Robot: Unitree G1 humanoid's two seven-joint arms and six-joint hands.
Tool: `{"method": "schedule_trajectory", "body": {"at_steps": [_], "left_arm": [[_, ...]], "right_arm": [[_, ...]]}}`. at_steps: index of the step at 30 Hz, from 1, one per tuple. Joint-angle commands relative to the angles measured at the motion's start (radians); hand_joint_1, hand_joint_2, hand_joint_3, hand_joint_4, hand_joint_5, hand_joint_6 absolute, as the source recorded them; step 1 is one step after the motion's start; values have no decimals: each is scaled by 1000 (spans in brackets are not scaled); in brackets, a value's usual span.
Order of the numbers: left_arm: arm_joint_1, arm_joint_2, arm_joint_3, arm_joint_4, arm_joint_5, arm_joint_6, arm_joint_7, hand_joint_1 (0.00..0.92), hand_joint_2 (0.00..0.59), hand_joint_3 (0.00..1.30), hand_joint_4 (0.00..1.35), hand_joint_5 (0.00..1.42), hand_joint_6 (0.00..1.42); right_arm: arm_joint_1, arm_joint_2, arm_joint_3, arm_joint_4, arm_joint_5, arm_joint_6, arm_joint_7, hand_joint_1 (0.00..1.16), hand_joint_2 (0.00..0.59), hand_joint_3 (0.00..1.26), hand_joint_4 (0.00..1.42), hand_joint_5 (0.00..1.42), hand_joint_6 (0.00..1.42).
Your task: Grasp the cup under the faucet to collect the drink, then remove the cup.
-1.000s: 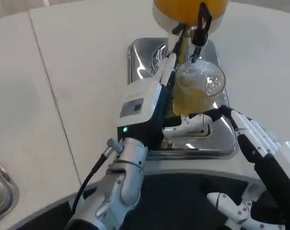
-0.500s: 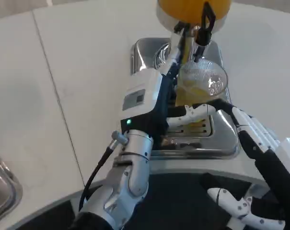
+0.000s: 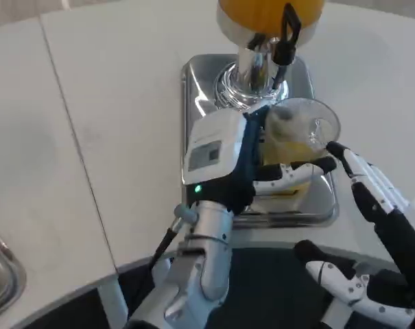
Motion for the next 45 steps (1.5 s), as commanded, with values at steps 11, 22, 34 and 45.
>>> {"method": "schedule_trajectory", "body": {"at_steps": [11,22,34,45], "left_arm": [[39,-7,44,-64,-38,-68,57,634,0,1116,1250,1424,1424],[70,51,60,-149,-27,-72,43,714,0,1116,1238,1424,1424],[117,176,67,-182,6,-82,54,748,0,1125,1238,1424,1424],[135,255,112,-221,17,-99,73,761,0,1127,1238,1424,1424]], "right_arm": [[-9,-15,-6,-6,9,39,17,459,367,0,0,22,76],[-22,-14,11,-10,3,47,19,472,372,0,0,25,92],[-37,-12,43,1,-10,45,14,482,378,0,0,37,108],[-48,-9,60,13,-25,41,7,483,375,0,0,38,125]]}}
